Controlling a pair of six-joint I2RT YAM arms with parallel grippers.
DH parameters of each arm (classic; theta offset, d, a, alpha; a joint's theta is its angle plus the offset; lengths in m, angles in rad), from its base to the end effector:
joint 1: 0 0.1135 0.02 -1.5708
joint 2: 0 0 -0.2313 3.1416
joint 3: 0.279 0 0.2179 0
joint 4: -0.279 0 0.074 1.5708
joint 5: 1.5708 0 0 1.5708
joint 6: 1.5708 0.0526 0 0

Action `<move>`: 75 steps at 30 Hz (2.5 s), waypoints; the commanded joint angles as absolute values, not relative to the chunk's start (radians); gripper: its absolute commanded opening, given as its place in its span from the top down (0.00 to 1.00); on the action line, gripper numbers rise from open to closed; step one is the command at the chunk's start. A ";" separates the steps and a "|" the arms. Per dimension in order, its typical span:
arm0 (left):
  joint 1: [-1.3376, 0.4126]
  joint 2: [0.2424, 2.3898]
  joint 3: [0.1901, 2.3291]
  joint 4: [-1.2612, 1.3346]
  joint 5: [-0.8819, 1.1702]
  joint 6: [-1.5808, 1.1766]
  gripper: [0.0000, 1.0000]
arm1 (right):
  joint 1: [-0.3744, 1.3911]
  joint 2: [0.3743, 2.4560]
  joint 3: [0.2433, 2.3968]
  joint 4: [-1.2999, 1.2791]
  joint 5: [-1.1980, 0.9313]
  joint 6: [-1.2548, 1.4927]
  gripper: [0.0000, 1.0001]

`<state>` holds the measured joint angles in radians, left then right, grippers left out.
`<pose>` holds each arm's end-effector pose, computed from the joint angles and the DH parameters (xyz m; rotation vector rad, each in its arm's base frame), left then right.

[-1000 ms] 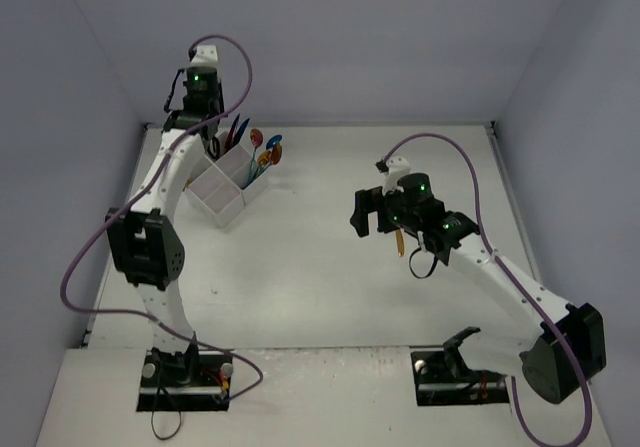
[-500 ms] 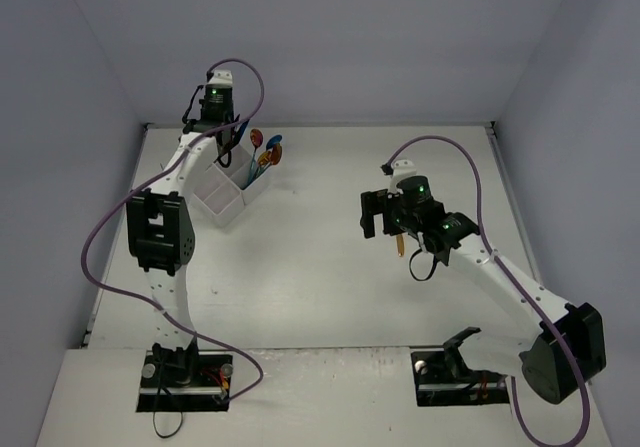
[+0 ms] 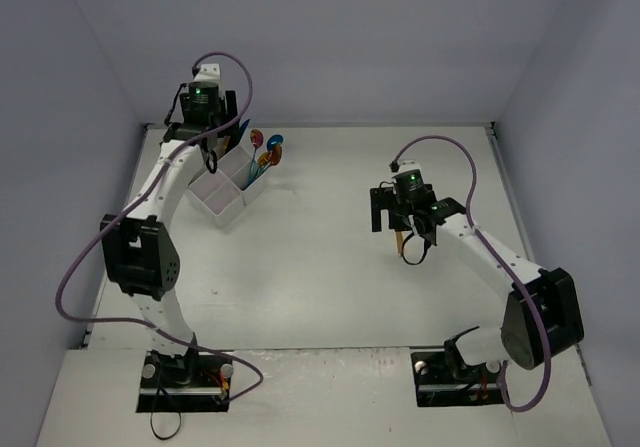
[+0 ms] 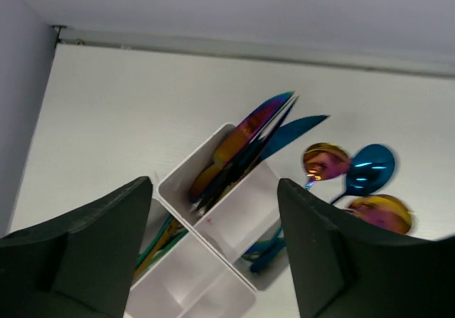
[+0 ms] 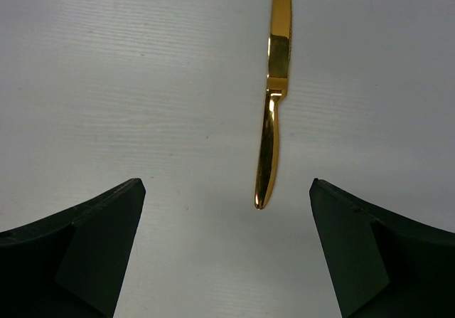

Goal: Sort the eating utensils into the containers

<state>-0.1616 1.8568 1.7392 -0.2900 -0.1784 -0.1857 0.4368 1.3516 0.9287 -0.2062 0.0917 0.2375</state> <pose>0.4119 -0.0577 0.3206 -0.1394 1.9670 -0.0502 0.2626 0.1173 0.2337 -0.1685 2.2041 0.2764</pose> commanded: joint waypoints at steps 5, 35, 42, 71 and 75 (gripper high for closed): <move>-0.155 1.490 1.649 -0.409 -0.023 -0.283 0.27 | 0.373 1.531 1.042 -0.207 0.097 0.297 0.05; -0.198 0.992 1.025 -0.486 0.303 -0.531 0.26 | 0.308 1.883 1.091 -0.171 -0.073 0.224 0.98; -0.283 1.028 1.051 -0.455 0.301 -0.567 0.26 | 0.423 1.777 1.100 -0.155 -0.120 0.215 1.00; -0.558 1.167 1.067 -0.026 0.148 -0.802 0.52 | 0.851 1.348 1.214 0.107 -0.196 0.258 1.00; -0.563 1.165 1.071 -0.016 0.134 -0.798 0.82 | 0.850 1.340 1.209 0.112 -0.188 0.252 1.00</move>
<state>-0.5542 1.1791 1.0102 -0.1070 0.1600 -0.7955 0.8459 1.4005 1.1854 -0.0014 -0.1837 0.2501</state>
